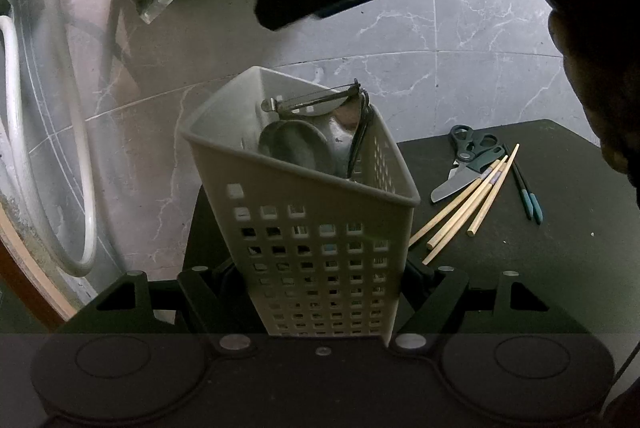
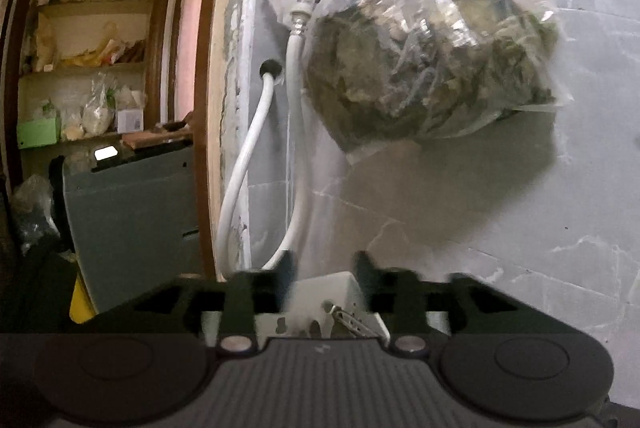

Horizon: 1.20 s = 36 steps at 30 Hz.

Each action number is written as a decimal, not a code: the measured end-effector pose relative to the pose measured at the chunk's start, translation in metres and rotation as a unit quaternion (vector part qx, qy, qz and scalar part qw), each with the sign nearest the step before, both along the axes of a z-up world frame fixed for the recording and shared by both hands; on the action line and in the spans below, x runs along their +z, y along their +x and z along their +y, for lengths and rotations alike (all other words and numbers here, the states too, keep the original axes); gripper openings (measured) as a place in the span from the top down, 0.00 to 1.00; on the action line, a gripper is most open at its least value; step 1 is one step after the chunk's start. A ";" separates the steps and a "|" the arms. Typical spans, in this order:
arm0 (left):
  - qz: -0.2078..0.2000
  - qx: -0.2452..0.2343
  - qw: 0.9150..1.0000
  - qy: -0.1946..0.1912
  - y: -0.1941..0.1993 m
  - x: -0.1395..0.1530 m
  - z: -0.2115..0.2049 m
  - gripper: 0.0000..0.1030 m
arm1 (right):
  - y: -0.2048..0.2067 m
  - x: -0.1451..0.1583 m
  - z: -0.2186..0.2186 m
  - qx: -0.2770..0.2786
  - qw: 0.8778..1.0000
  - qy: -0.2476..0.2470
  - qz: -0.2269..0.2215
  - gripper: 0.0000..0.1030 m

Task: Organize utensils
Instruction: 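Move the right tool back down to the gold spoon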

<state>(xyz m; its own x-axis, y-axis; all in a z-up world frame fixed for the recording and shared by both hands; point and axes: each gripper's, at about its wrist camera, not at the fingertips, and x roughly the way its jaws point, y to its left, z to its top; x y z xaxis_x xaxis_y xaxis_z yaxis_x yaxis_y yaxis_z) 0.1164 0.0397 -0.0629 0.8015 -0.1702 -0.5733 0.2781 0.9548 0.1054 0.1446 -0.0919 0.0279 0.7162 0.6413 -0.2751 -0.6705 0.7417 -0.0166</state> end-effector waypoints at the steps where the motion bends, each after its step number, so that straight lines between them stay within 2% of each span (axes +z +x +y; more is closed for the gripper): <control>1: 0.000 0.000 1.000 0.000 0.000 0.000 0.000 0.25 | 0.000 0.001 -0.002 -0.003 1.000 0.004 0.000 0.40; 3: 0.000 0.000 1.000 0.000 0.000 0.000 0.000 0.25 | 0.001 0.004 -0.008 -0.017 1.000 0.013 -0.001 0.18; 5: 0.000 0.000 1.000 0.000 0.000 0.000 0.000 0.25 | 0.003 0.006 -0.019 -0.041 0.999 0.023 -0.003 0.02; 6: 0.000 0.000 1.000 0.000 0.000 0.000 0.000 0.25 | 0.004 0.006 -0.026 -0.054 0.998 0.031 -0.002 0.00; 13: 0.000 0.000 1.000 0.000 0.000 0.000 0.000 0.25 | 0.018 -0.006 -0.067 -0.130 0.989 0.046 0.052 0.00; 17: 0.000 0.000 1.000 0.000 0.000 0.000 0.000 0.25 | 0.033 -0.028 -0.092 -0.190 0.971 0.063 0.127 0.00; 20: 0.002 -0.001 1.000 0.000 0.000 0.001 0.001 0.25 | 0.050 -0.056 -0.104 -0.201 0.959 0.035 0.199 0.00; 26: 0.004 -0.001 1.000 0.001 0.001 0.002 0.001 0.25 | 0.075 -0.104 -0.114 -0.206 0.937 -0.031 0.280 0.00; 29: 0.005 0.000 1.000 0.001 0.002 0.002 0.000 0.25 | 0.083 -0.118 -0.114 -0.188 0.938 -0.054 0.287 0.00; 36: 0.008 0.003 1.000 0.001 0.005 0.003 -0.001 0.25 | 0.126 -0.113 -0.093 -0.120 0.961 -0.058 0.244 0.00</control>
